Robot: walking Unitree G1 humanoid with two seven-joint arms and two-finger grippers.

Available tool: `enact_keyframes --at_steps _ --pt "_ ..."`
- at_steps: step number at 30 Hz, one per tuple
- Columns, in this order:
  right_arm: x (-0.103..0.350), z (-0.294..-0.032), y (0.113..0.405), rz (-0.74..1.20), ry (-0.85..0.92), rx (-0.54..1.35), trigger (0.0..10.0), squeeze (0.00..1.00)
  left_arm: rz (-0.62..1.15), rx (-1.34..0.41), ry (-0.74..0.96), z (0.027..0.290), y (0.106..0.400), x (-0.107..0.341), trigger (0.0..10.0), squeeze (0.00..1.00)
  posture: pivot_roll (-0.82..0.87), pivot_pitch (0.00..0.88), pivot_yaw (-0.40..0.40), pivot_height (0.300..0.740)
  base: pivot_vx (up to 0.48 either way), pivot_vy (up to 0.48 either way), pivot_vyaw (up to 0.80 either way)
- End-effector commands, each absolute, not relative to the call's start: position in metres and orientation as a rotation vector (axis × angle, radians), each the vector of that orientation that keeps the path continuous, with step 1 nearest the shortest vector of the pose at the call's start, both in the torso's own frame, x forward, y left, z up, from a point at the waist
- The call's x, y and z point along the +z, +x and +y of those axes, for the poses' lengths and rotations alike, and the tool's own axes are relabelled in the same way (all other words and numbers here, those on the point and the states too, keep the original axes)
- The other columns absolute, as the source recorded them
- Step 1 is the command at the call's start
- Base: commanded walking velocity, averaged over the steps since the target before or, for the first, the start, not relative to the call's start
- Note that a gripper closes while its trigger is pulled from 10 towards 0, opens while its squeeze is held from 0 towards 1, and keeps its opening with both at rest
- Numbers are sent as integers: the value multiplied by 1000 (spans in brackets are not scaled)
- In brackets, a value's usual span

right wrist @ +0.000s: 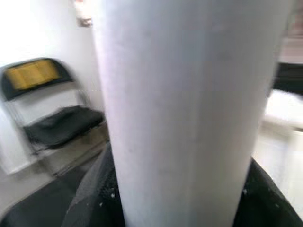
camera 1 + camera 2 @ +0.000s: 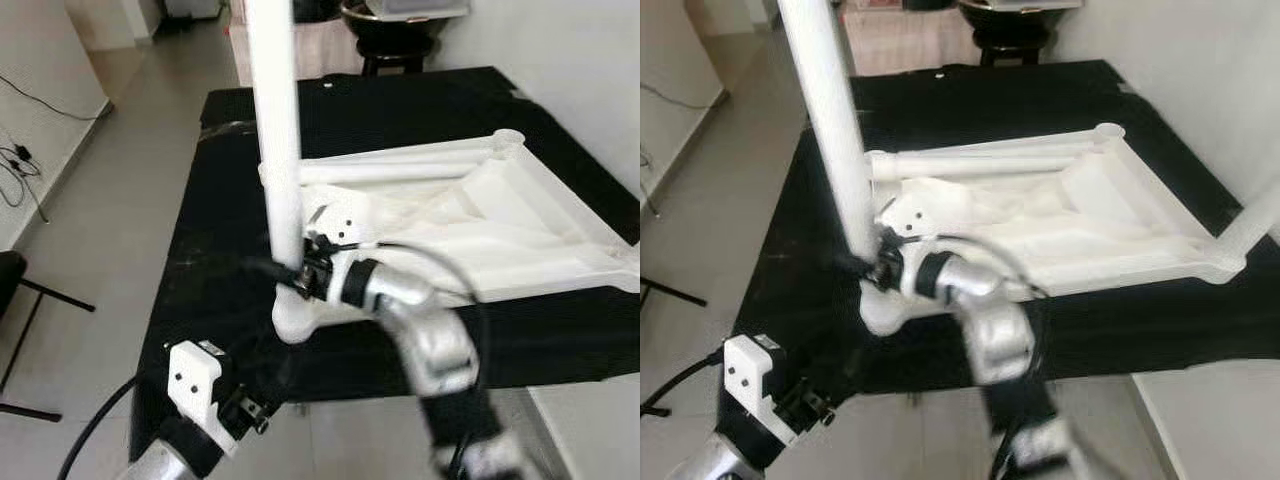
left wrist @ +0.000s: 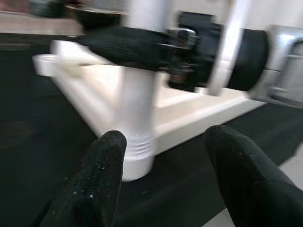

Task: Building children table

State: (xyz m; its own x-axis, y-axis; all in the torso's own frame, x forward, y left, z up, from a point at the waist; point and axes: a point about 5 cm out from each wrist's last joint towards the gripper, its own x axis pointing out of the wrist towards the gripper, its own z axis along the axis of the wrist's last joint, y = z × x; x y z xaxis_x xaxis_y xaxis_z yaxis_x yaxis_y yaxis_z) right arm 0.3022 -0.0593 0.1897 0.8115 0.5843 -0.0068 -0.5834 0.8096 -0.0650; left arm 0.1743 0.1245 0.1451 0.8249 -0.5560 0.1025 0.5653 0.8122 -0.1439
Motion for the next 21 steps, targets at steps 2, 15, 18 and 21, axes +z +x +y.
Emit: enact_keyframes --at_steps 2,15,18,21 --pt "169 -75 307 94 -84 515 0 0 -48 -602 -166 127 178 142 10000 0 30 113 18 740 0 0 0" --pt "211 -46 315 -32 34 1016 10000 1000 -61 -574 -165 127 183 142 10000 0 48 101 -3 740 0 0 0" --pt "223 -46 316 -76 -15 1181 10000 1000 -61 -578 -167 126 183 141 10000 0 51 100 -6 740 0 0 0" --pt "229 -46 317 -100 -103 1287 10000 0 -61 -580 -168 125 183 141 10000 0 53 98 -9 740 0 0 0"
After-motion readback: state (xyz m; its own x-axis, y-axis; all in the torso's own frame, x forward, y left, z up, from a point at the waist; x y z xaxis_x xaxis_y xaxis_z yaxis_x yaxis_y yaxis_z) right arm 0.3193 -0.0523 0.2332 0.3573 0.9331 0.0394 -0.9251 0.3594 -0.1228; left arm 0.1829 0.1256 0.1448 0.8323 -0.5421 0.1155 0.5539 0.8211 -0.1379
